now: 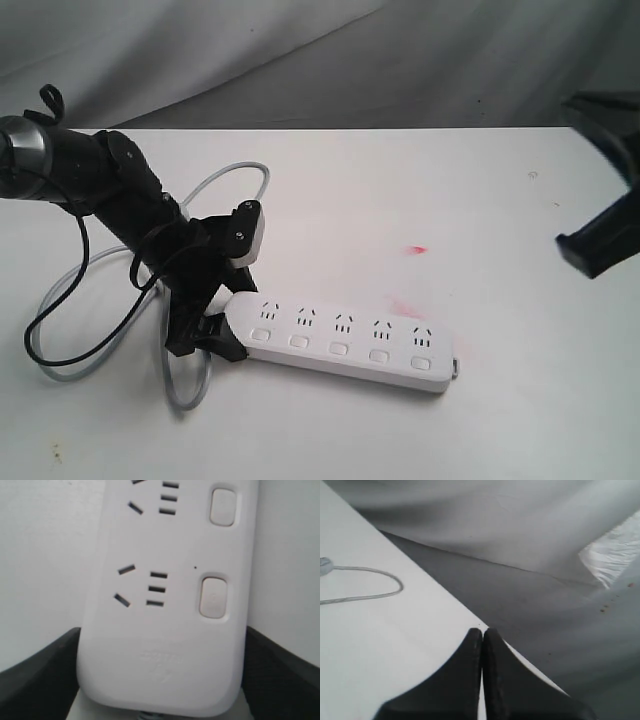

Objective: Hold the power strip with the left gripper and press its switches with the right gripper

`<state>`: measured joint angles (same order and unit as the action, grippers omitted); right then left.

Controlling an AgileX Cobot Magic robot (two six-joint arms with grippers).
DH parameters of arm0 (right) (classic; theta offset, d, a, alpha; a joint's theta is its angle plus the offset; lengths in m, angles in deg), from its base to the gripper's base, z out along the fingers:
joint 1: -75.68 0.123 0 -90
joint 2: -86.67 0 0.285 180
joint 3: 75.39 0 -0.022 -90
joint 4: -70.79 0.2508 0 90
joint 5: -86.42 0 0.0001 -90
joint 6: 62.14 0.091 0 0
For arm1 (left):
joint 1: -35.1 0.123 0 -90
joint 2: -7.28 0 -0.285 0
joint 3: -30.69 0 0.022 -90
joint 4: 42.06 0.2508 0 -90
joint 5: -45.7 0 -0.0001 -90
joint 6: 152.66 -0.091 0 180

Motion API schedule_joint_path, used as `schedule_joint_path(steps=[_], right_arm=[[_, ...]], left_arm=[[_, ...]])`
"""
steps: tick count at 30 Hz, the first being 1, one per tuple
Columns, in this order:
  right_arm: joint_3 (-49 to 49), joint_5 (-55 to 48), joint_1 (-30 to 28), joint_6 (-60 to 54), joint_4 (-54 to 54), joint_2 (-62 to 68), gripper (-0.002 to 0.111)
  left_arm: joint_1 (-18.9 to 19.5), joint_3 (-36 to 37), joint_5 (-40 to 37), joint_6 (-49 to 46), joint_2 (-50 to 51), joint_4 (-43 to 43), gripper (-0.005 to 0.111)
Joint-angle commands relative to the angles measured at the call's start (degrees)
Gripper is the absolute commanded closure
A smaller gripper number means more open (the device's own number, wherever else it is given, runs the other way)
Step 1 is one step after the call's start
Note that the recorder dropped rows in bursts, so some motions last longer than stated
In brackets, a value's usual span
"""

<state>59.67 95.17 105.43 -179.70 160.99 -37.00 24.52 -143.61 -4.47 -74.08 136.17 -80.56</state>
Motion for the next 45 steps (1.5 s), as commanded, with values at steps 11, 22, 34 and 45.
schedule_joint_path(steps=[11, 22, 34, 45], right_arm=[[-11.5, -11.6, -22.3, 0.1, 0.1, -22.6, 0.108], [-17.5, -7.9, -22.4, 0.7, 0.1, -28.3, 0.108], [-17.8, -4.4, -22.4, -5.4, 9.8, -28.3, 0.108], [-17.8, -1.5, -22.4, 33.5, -26.3, -28.3, 0.108]], left_arm=[[-0.3, -0.1, -0.8, 0.2, 0.3, -0.2, 0.056], [-0.3, -0.1, -0.8, 0.2, 0.3, -0.2, 0.056], [-0.3, -0.1, -0.8, 0.3, 0.3, -0.2, 0.056], [-0.3, -0.1, -0.8, 0.3, 0.3, -0.2, 0.056]])
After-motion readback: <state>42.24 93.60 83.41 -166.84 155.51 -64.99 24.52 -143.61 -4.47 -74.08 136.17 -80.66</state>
